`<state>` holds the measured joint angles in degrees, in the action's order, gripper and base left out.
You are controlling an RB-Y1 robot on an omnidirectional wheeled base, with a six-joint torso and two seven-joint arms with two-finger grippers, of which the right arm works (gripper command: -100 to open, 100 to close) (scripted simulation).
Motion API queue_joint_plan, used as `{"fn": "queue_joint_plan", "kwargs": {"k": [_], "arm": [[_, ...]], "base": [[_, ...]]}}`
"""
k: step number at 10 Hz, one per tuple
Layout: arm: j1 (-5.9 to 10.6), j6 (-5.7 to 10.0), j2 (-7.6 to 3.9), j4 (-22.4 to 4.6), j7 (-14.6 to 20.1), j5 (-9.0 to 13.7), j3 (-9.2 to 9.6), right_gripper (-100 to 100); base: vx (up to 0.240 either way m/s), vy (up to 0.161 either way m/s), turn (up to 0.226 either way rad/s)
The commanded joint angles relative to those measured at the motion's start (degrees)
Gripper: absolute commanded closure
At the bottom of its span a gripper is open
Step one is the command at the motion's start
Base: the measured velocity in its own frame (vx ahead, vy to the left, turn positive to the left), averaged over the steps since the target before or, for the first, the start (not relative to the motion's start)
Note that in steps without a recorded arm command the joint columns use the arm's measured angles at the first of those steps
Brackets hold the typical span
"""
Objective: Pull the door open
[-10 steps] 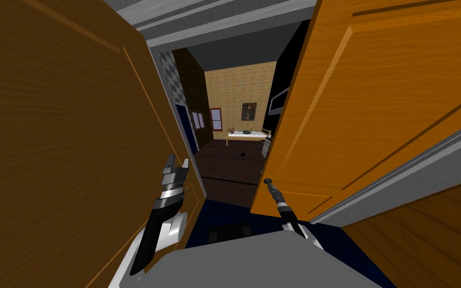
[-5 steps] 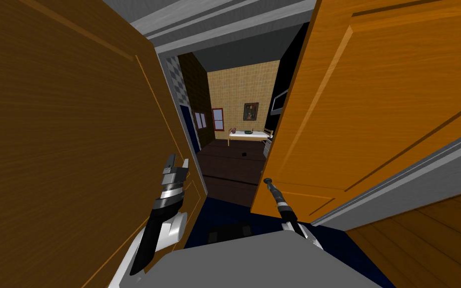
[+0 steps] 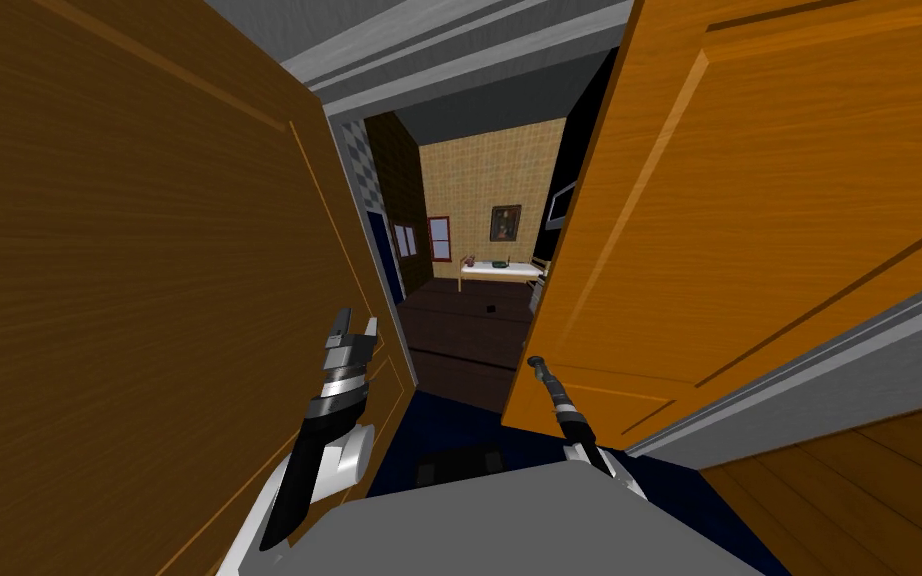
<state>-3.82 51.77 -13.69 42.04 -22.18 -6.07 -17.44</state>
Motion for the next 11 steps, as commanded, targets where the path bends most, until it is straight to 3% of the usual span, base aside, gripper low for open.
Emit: {"fn": "queue_joint_plan", "kwargs": {"k": [1, 11], "arm": [[-0.09, -0.20, 0.57, 0.19, 2.19, 0.36, 0.59, 100], [0.19, -0.83, 0.38, 0.07, 16.32, 5.92, 1.70, 100]], "base": [[-0.043, -0.018, 0.042], [-0.042, -0.018, 0.066]]}}
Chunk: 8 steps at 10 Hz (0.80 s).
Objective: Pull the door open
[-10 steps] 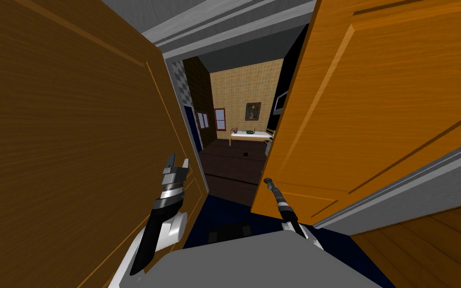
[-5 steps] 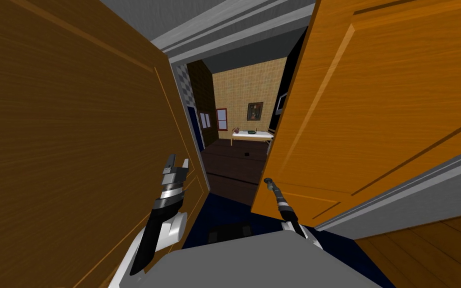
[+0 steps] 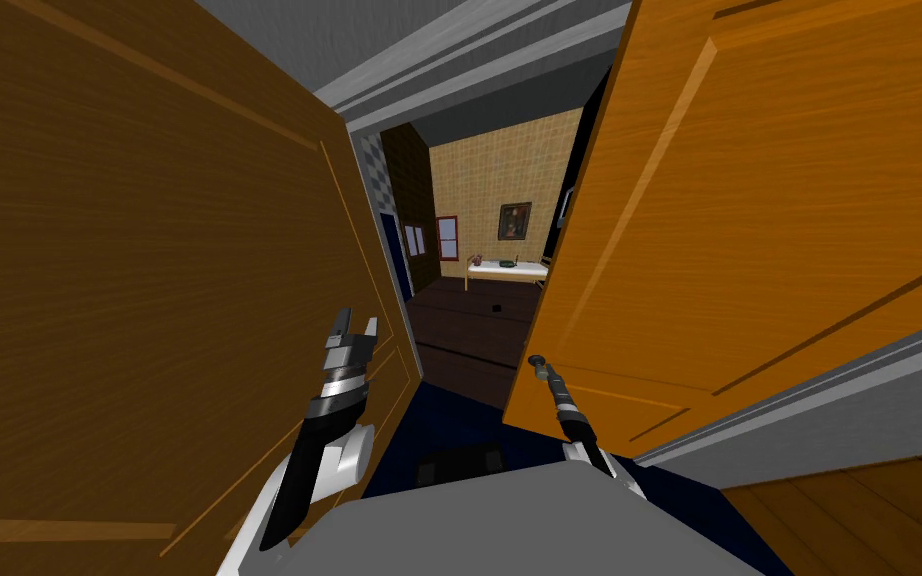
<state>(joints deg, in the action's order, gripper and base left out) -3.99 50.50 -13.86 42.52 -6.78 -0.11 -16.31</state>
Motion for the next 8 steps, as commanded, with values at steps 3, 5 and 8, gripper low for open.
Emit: {"fn": "queue_joint_plan", "kwargs": {"k": [3, 5, 8], "arm": [[0.46, 0.23, 0.49, -0.46, 5.51, 1.88, 0.94, 100], [0.51, 0.12, 0.46, -0.48, 8.00, 2.85, 1.14, 100], [0.60, -0.11, 0.39, -0.53, 12.46, 4.80, 1.52, 100]], "base": [[-0.035, -0.014, 0.058], [-0.038, -0.012, 0.050], [-0.050, -0.019, 0.075]]}}
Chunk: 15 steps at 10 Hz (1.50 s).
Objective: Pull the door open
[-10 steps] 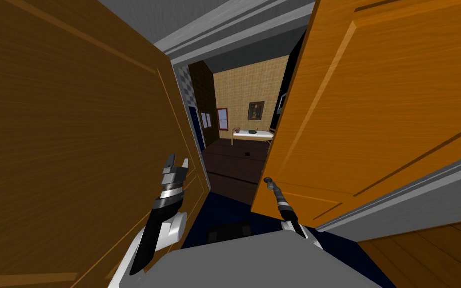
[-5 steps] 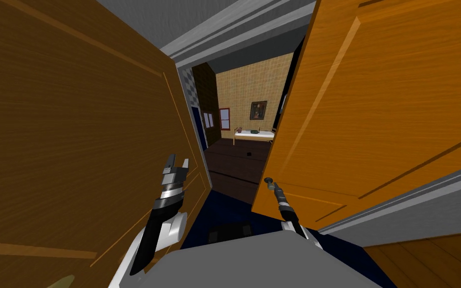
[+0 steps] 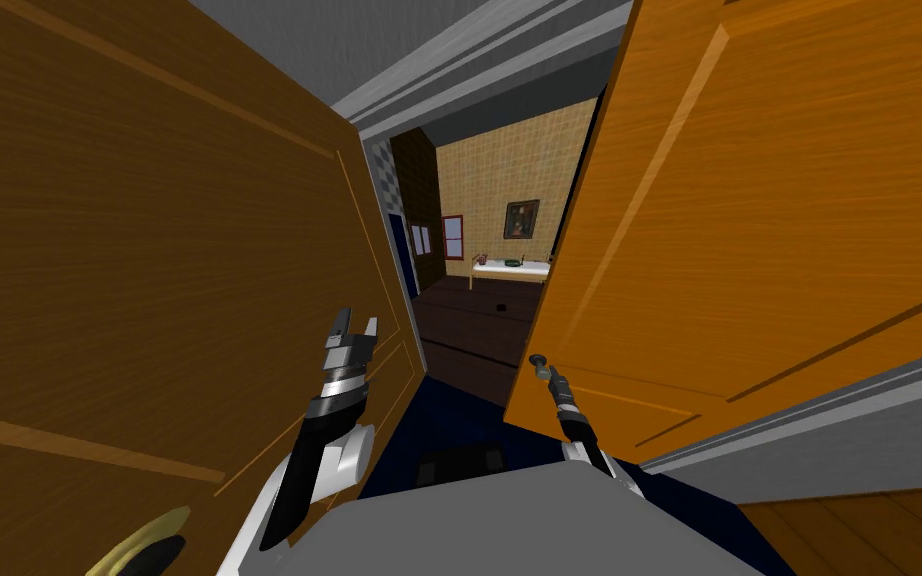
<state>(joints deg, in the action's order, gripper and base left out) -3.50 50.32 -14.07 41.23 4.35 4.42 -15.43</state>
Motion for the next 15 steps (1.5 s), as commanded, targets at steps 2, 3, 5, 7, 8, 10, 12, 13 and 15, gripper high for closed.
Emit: {"fn": "queue_joint_plan", "kwargs": {"k": [2, 3, 5, 7, 8, 10, 12, 13, 15], "arm": [[0.16, -0.05, 0.57, 0.74, 3.88, 1.25, 0.83, 100], [0.16, -0.05, 0.57, 0.74, 4.07, 1.25, 0.83, 100], [0.26, -0.27, 0.50, 0.69, 7.76, 3.20, 1.22, 100], [0.31, -0.38, 0.47, 0.67, 10.64, 4.18, 1.41, 100], [0.31, -0.38, 0.47, 0.67, 11.23, 4.18, 1.41, 100], [0.36, -0.49, 0.44, 0.65, 13.61, 5.15, 1.60, 100], [0.41, -0.60, 0.41, 0.62, 15.99, 6.13, 1.80, 100], [0.46, -0.71, 0.38, 0.60, 18.37, 7.09, 1.99, 100], [0.50, -0.82, 0.35, 0.58, 20.74, 8.04, 2.17, 100]], "base": [[-0.037, -0.008, 0.052], [-0.033, -0.014, 0.033], [-0.050, -0.017, 0.096], [-0.039, -0.014, 0.057], [-0.033, -0.006, 0.037], [-0.035, -0.009, 0.055], [-0.038, -0.007, 0.057], [-0.045, -0.011, 0.059], [-0.056, -0.013, 0.078]]}}
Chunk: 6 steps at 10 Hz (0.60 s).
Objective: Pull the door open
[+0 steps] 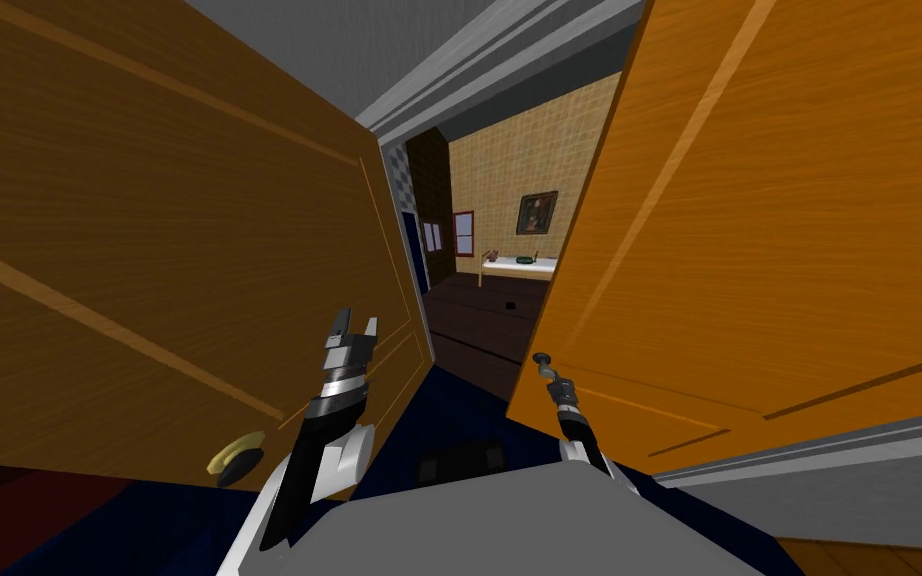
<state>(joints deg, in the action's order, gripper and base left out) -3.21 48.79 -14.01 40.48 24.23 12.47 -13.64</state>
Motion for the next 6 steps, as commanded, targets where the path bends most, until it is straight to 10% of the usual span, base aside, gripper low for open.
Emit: {"fn": "queue_joint_plan", "kwargs": {"k": [1, 6], "arm": [[0.09, -0.11, 0.40, 0.30, 1.97, 0.90, 0.29, -100], [0.44, -0.53, 1.86, 1.38, 9.04, 4.18, 1.36, -100]], "base": [[-0.047, -0.022, 0.029], [-0.083, 0.001, 0.039]]}}
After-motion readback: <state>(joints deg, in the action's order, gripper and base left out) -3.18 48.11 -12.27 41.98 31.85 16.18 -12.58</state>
